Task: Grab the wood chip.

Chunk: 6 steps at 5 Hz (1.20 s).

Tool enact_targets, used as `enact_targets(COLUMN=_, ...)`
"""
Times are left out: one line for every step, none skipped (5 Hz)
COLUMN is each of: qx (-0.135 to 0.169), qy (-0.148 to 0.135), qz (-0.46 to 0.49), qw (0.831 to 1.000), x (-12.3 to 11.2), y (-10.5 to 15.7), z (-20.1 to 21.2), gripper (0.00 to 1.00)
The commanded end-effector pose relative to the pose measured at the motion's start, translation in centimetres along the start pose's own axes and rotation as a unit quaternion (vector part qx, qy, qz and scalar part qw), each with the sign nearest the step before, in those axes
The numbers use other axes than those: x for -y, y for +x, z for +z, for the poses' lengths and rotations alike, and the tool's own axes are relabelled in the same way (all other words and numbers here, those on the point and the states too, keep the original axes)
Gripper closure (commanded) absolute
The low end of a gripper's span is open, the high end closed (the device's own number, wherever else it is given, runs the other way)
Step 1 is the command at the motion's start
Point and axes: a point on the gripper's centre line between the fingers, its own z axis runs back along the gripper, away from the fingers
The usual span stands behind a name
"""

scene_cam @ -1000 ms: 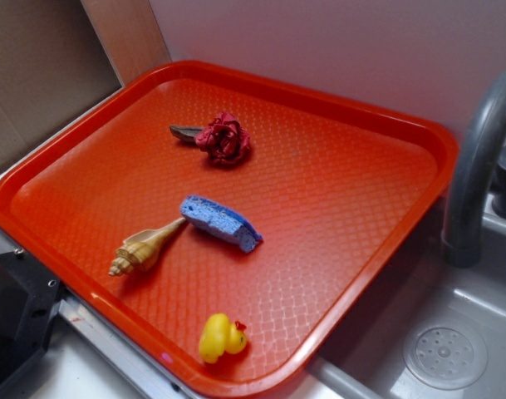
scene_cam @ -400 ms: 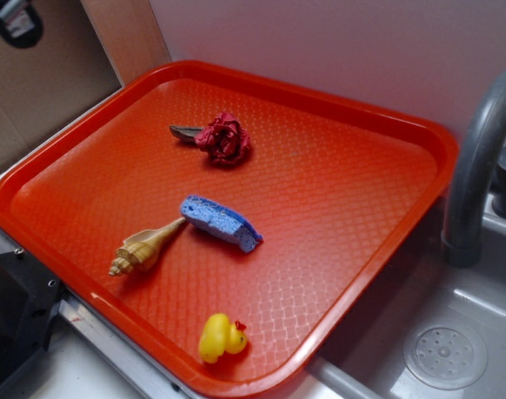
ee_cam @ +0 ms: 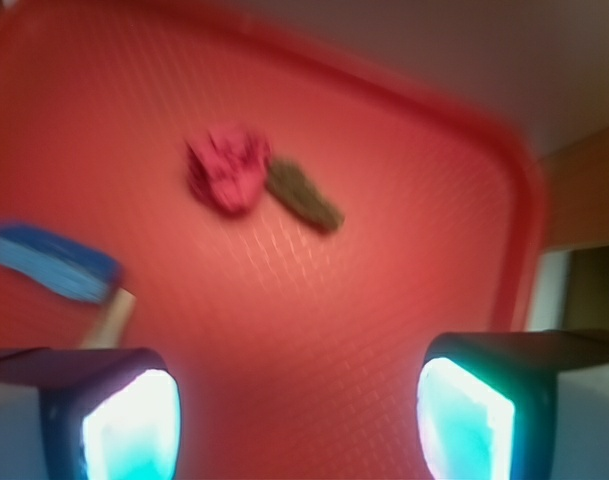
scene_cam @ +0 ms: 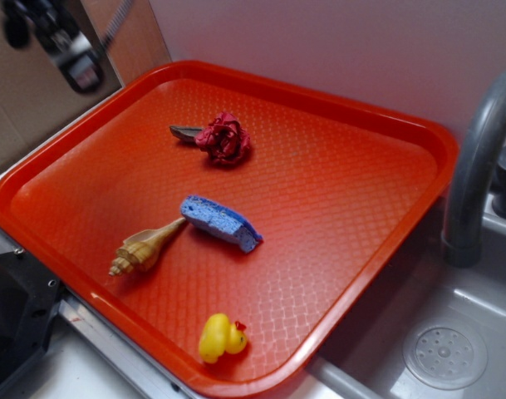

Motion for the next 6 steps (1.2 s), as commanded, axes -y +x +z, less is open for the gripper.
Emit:
enact_targets(qx=0.037, qy=-0.022, qz=-0.094, qw=0.995, x=-2.7, y=1.2, z=-5.1, gripper=0.0)
enact_targets(qx=0.02, qy=-0.034, qz=-0.107, qw=0.993, x=-4.0, y=2.0, z=-7.9, gripper=0.0)
enact_targets(qx=0.032, qy=-0.044, qz=-0.138, qw=0.989, x=-3.3, y=3.0, z=-9.0, gripper=0.0)
enact_targets(qx=0.036, qy=-0.046, qz=-0.183, qw=0.981, x=-1.1, y=3.9, z=-9.7, gripper=0.0)
enact_targets(qx=0.044, qy=-0.054, qz=-0.214, qw=0.974, x=0.7, y=4.4, z=-9.6, gripper=0.0)
enact_targets(qx=0.04, qy=-0.05, qz=-0.237, qw=0.969, x=2.3, y=5.4, z=-10.2, gripper=0.0)
